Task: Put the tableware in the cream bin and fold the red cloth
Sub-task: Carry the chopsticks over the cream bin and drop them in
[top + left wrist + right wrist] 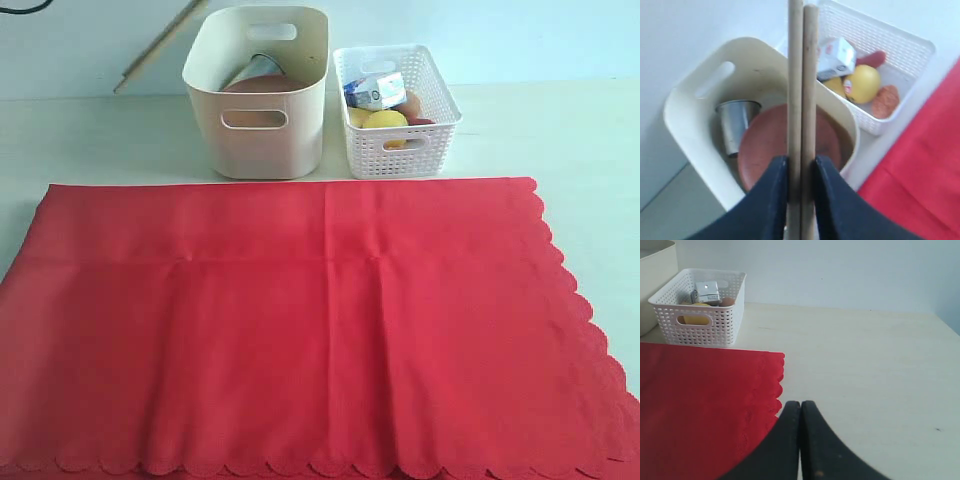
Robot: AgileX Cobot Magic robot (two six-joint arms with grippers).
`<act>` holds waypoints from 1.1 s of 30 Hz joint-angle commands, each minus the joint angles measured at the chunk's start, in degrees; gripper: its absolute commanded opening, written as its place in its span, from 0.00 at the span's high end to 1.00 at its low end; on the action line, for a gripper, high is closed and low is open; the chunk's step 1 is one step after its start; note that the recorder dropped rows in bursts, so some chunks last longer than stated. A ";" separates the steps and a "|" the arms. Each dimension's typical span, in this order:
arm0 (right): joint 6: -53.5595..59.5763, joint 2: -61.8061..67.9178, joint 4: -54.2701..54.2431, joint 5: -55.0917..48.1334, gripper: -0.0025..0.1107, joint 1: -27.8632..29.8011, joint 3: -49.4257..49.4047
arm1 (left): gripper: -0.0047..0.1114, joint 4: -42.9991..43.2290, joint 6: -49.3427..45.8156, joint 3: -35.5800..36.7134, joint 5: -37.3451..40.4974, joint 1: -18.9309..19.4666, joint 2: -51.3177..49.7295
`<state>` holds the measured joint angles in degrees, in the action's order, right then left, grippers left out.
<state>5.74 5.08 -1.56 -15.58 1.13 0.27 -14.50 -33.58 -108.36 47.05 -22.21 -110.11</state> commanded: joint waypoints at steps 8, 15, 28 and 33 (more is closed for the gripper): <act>-0.02 -0.22 0.05 0.29 0.98 0.24 -0.27 | 0.96 -11.10 1.75 -0.46 -23.03 4.61 -0.18; -0.02 -0.22 0.05 0.29 0.98 0.24 -0.27 | 0.96 -25.32 0.62 -0.46 -32.78 4.61 -6.44; 0.08 -0.22 0.05 0.29 0.98 0.24 -0.27 | 0.93 -34.53 1.08 -0.46 -41.72 4.61 -20.95; 0.08 -0.22 0.05 0.29 0.98 0.24 -0.27 | 0.60 -34.53 1.08 -2.15 -37.99 4.61 -20.95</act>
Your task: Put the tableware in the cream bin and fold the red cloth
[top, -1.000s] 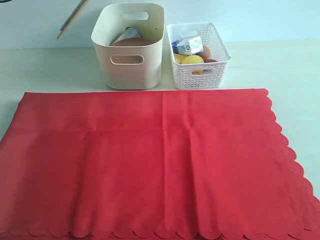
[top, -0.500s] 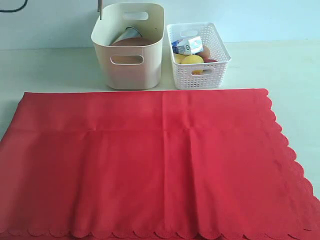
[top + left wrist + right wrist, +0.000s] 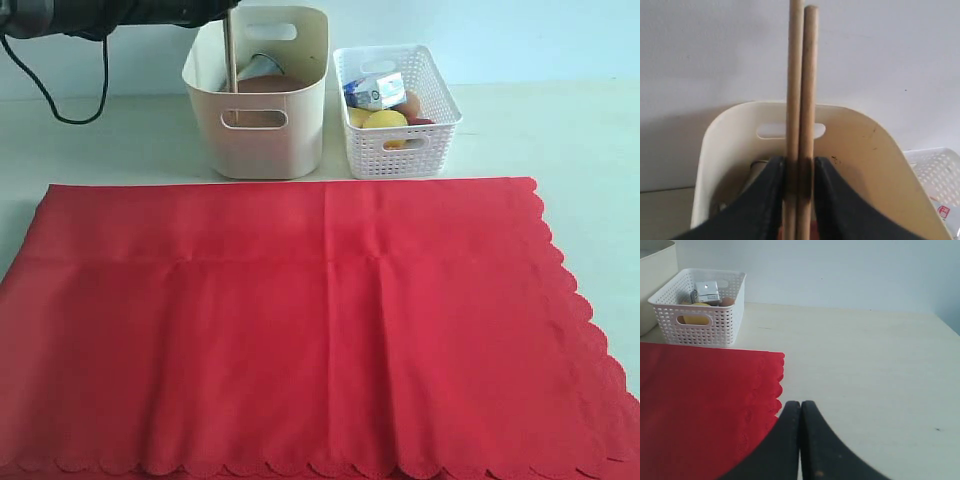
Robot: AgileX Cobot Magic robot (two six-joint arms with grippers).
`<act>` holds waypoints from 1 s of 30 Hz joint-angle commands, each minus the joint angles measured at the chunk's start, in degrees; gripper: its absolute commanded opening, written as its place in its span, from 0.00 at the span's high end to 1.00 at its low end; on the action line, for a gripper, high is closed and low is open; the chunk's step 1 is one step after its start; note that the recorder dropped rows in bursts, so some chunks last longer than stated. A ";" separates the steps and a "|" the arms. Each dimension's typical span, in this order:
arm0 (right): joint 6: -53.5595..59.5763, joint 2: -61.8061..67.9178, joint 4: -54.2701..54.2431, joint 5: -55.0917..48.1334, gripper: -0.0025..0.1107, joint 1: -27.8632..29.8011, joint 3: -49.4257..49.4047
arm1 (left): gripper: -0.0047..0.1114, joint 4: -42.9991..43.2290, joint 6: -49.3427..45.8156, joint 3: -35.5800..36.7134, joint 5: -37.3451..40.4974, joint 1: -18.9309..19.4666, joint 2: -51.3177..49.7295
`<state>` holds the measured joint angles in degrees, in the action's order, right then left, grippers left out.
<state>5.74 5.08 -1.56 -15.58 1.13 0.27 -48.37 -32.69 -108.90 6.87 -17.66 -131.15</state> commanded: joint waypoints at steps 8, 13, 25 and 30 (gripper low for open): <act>0.08 -0.22 0.05 0.29 0.98 0.24 -0.27 | 0.44 0.69 -4.69 -3.42 11.60 0.40 4.16; 0.08 -0.22 0.05 0.29 0.98 0.24 -0.27 | 0.44 3.76 -4.51 -3.42 22.45 3.00 7.37; 0.08 -0.22 0.05 0.29 0.98 0.24 -0.27 | 0.44 7.94 7.02 -3.42 50.61 12.87 12.81; 0.08 -0.22 0.05 0.29 0.98 0.24 -0.27 | 0.52 11.68 10.10 -1.34 55.75 15.43 17.01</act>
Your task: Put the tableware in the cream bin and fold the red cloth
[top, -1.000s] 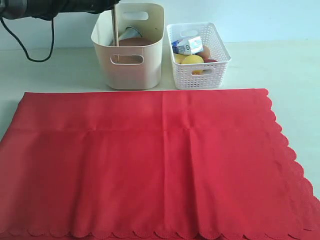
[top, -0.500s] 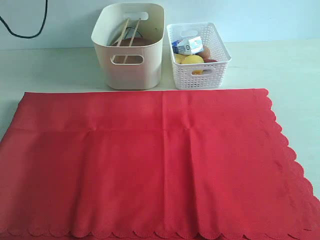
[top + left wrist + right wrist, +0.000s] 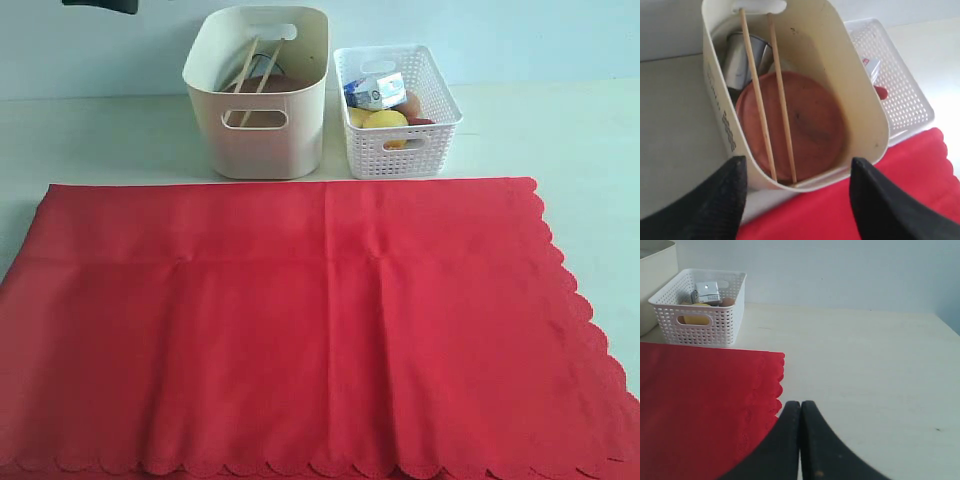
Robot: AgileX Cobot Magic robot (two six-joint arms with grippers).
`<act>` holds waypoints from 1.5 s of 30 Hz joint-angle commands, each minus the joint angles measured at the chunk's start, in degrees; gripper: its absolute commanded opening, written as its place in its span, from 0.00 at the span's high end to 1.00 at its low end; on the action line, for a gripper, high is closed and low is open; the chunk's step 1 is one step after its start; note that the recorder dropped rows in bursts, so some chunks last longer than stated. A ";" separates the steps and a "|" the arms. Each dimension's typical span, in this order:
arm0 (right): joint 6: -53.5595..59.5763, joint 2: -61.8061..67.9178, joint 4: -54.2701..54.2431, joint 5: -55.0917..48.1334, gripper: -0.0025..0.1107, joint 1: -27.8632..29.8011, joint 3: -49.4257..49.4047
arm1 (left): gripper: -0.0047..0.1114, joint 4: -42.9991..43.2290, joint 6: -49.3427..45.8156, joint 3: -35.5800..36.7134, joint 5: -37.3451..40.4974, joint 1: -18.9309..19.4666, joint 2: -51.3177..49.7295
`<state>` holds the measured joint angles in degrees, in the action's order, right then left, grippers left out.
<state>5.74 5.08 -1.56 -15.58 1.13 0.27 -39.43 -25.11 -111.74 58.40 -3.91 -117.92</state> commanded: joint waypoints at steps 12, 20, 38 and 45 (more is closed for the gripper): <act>0.08 -0.22 0.05 0.29 0.98 0.24 -0.27 | 0.56 10.71 5.02 18.45 6.05 5.20 18.60; 0.08 -0.22 0.05 0.29 0.98 0.24 -0.27 | 0.56 11.85 5.90 32.74 5.72 9.24 26.58; 0.08 -0.22 0.05 0.29 0.98 0.24 -0.27 | 0.55 12.74 5.44 60.09 -3.53 18.92 30.16; 0.08 -0.22 0.05 0.29 0.98 0.24 -0.27 | 0.28 13.14 5.44 65.38 -11.56 18.92 30.16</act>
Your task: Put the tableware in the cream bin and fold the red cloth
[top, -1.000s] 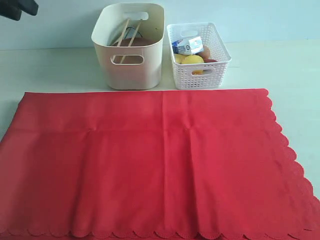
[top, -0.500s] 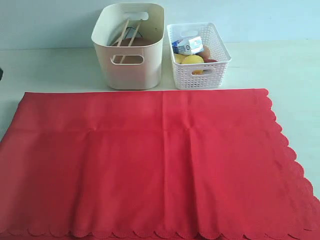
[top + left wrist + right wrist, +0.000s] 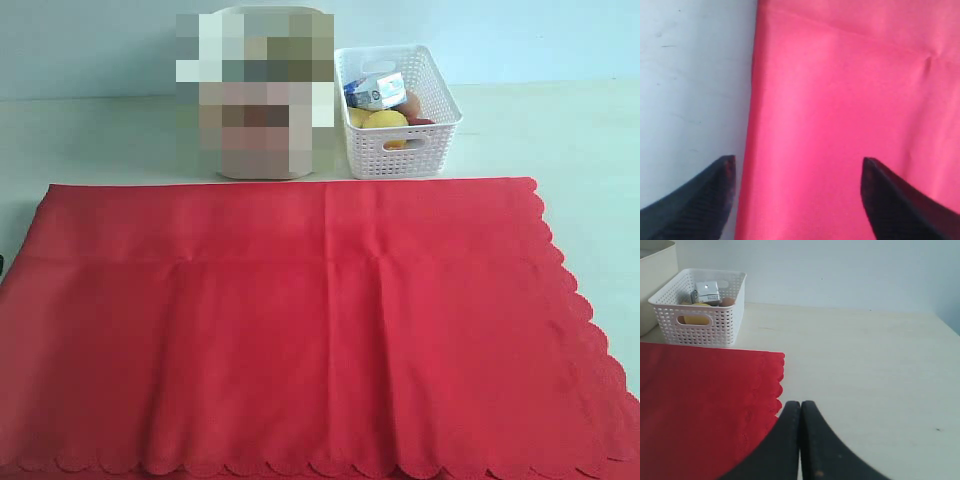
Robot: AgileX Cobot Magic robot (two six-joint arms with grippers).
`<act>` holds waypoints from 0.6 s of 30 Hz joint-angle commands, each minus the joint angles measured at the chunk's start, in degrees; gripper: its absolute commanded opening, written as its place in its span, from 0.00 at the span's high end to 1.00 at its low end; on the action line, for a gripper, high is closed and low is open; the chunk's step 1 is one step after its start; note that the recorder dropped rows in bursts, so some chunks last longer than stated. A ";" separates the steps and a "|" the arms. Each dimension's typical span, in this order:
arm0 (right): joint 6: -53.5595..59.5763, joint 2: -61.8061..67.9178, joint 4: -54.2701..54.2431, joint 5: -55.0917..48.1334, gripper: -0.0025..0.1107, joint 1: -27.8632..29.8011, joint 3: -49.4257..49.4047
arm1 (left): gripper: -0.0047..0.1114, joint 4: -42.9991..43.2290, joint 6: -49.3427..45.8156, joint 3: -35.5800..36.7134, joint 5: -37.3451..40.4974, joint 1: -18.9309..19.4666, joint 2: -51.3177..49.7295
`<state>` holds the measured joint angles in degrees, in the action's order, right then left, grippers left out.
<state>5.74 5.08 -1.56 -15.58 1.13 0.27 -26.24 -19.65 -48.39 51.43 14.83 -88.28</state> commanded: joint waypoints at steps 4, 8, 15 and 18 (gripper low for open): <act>0.08 -0.22 0.05 0.29 0.98 0.24 -0.27 | 0.29 -2.74 -1.57 2.15 -5.76 0.19 -0.65; 0.08 -0.22 0.05 0.29 0.98 0.24 -0.27 | 0.29 -7.68 -7.21 2.15 -6.02 0.19 -3.78; 0.08 -0.22 0.05 0.29 0.98 0.24 -0.27 | 0.29 -13.08 -13.66 2.15 -6.02 0.19 -8.94; 0.08 -0.22 0.05 0.29 0.98 0.24 -0.27 | 0.29 -14.52 -16.32 2.15 -6.38 0.19 -10.14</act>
<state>5.74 5.08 -1.56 -15.58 1.13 0.27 -38.69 -33.39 -46.51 45.93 14.83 -97.44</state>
